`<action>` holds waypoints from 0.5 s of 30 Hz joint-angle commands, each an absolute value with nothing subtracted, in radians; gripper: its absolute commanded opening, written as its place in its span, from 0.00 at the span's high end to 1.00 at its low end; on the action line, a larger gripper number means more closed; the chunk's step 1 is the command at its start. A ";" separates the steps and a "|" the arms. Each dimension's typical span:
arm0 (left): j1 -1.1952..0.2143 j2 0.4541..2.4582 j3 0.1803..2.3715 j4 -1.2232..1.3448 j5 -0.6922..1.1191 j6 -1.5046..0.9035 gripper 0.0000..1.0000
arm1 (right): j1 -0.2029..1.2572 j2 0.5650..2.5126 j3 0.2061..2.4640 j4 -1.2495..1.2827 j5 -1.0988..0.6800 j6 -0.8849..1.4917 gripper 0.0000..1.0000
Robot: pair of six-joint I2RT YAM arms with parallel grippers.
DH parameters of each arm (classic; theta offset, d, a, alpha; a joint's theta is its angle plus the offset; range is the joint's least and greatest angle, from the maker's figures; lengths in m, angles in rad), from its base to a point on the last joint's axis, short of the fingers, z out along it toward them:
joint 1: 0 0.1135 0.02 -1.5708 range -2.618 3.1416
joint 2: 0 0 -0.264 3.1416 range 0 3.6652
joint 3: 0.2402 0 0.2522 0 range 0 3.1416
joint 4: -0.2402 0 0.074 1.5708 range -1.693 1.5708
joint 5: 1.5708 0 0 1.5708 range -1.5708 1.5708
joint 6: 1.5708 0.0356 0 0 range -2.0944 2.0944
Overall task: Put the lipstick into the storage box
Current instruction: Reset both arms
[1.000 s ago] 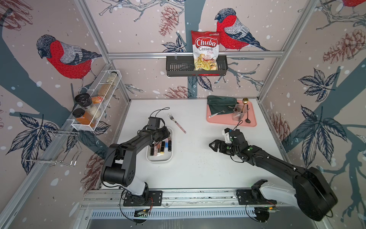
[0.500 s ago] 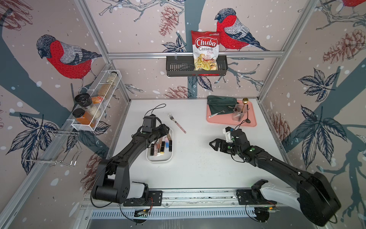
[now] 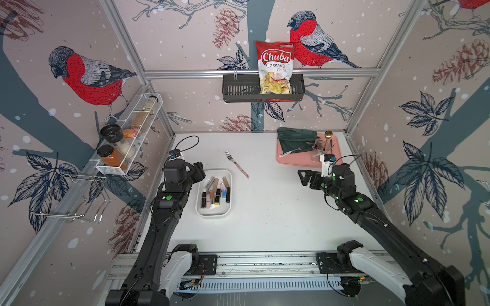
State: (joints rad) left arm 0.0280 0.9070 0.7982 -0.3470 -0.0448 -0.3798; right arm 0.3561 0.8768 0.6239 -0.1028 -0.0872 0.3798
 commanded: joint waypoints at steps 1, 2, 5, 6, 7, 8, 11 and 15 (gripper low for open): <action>0.085 0.906 0.770 -0.401 -0.176 -0.357 0.29 | 0.306 0.815 0.575 0.016 0.049 0.245 0.00; 0.103 0.908 0.754 -0.384 -0.179 -0.358 0.29 | 0.281 0.800 0.553 0.061 0.064 0.224 0.00; 0.147 0.925 0.708 -0.322 -0.199 -0.360 0.25 | 0.158 0.813 0.516 0.162 0.058 0.243 0.00; 0.159 0.936 0.699 -0.302 -0.205 -0.359 0.24 | 0.109 0.829 0.515 0.179 0.038 0.264 0.00; 0.174 0.953 0.691 -0.284 -0.210 -0.351 0.23 | 0.052 0.855 0.518 0.189 0.019 0.287 0.00; 0.187 0.971 0.690 -0.270 -0.212 -0.347 0.22 | 0.013 0.873 0.521 0.196 0.010 0.302 0.00; 0.212 1.027 0.688 -0.236 -0.216 -0.320 0.10 | -0.062 0.917 0.513 0.239 0.020 0.266 0.00; 0.219 1.059 0.643 -0.140 -0.263 -0.291 0.05 | -0.072 0.969 0.421 0.429 0.105 0.180 0.00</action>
State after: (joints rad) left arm 0.2127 1.0489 0.6651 -0.2420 -0.2142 -0.3302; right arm -0.0628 0.9447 0.4614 0.2562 0.0486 0.2451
